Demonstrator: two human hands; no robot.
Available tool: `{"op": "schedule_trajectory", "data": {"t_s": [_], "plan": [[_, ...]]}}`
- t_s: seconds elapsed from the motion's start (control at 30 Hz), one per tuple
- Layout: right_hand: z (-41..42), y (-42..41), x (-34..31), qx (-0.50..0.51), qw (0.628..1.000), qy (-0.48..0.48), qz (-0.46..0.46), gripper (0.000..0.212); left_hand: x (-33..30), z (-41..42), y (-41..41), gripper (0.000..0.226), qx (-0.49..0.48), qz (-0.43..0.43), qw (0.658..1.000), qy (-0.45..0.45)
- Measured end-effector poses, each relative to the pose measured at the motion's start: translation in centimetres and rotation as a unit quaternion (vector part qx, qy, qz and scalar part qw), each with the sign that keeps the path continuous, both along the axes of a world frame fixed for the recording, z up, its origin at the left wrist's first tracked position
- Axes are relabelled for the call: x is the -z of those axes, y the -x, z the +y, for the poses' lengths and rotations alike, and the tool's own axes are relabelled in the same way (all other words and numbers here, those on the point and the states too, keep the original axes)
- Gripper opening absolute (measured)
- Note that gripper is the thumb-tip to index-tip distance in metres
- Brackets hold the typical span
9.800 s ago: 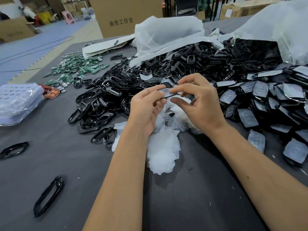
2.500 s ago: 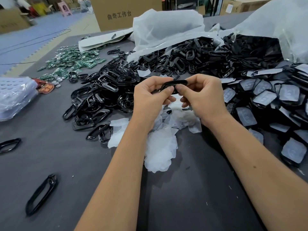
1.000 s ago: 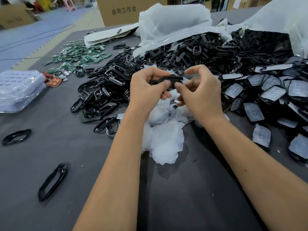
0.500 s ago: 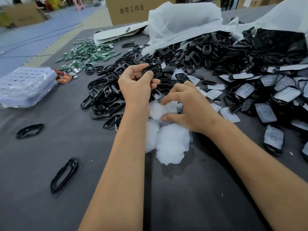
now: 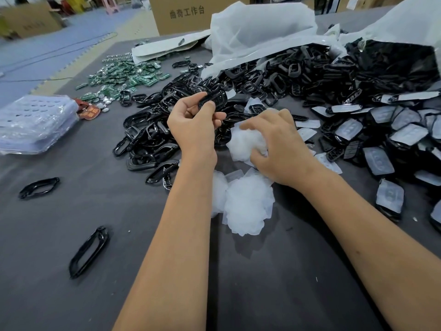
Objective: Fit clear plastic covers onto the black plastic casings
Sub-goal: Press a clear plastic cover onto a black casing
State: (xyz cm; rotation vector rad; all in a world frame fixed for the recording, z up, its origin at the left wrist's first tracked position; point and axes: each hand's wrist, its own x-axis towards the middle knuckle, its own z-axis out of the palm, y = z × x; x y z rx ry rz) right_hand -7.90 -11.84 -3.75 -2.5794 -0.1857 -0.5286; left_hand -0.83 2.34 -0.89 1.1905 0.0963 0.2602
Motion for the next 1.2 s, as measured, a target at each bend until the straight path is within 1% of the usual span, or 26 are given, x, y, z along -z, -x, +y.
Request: {"op": "schedule_trajectory", "data": {"t_s": [0.07, 0.17, 0.27, 0.37, 0.4, 0.43, 0.5, 0.53, 0.57, 0.63, 0.77, 0.83, 0.9, 1.07, 1.2], "plan": [[0.3, 0.0, 0.1, -0.034, 0.999, 0.028, 0.001, 0.056, 0.0, -0.1, 0.1, 0.019, 0.002, 0.002, 1.0, -0.002], [0.0, 0.1, 0.2, -0.053, 0.998, 0.02, -0.023, 0.051, 0.0, -0.3, 0.3, 0.019, 0.004, 0.005, 1.0, -0.001], [-0.1, 0.2, 0.0, -0.065, 0.997, 0.007, -0.051, 0.037, 0.0, -0.2, 0.3, 0.019, 0.003, 0.007, 1.0, 0.0], [0.1, 0.2, -0.2, -0.067, 0.995, -0.039, -0.059, 0.011, -0.1, -0.2, 0.4, 0.019, 0.004, 0.01, 1.0, 0.002], [0.2, 0.1, -0.2, -0.062, 0.995, -0.05, -0.055, 0.01, -0.1, -0.2, 0.4, 0.019, 0.004, 0.01, 1.0, 0.002], [0.2, 0.0, -0.1, -0.051, 0.996, -0.052, -0.046, 0.015, -0.1, -0.2, 0.4, 0.019, 0.005, 0.011, 1.0, 0.001], [0.4, -0.3, 0.2, -0.02, 0.999, -0.028, -0.024, 0.033, -0.1, -0.3, 0.5, 0.019, 0.008, 0.011, 1.0, -0.001], [0.5, -0.4, 0.4, -0.007, 1.0, -0.009, -0.017, 0.039, -0.1, -0.4, 0.5, 0.019, 0.011, 0.012, 1.0, -0.001], [0.6, -0.5, 0.5, -0.002, 1.0, 0.004, -0.016, 0.04, -0.2, -0.4, 0.5, 0.019, 0.013, 0.013, 1.0, -0.002], [0.7, -0.5, 0.6, -0.008, 1.0, 0.003, -0.022, 0.034, -0.2, -0.6, 0.6, 0.019, 0.017, 0.013, 1.0, -0.006], [0.3, -0.3, 0.2, -0.024, 0.998, -0.048, -0.033, 0.015, -0.1, -0.9, 0.8, 0.019, 0.022, 0.013, 1.0, -0.016], [0.5, -0.2, 0.0, -0.03, 0.997, -0.048, -0.048, 0.009, -0.1, -0.9, 0.9, 0.019, 0.024, 0.013, 0.999, -0.021], [0.6, 0.0, -0.1, -0.036, 0.997, -0.043, -0.053, 0.009, -0.1, -0.9, 0.9, 0.019, 0.023, 0.013, 0.999, -0.022], [0.5, 0.2, -0.7, -0.053, 0.996, -0.068, -0.034, 0.01, -0.1, -0.9, 0.8, 0.018, 0.022, 0.013, 1.0, -0.018], [0.0, 0.2, -1.1, -0.052, 0.993, -0.109, 0.003, 0.011, -0.1, -0.9, 0.8, 0.018, 0.022, 0.013, 1.0, -0.017]]}}
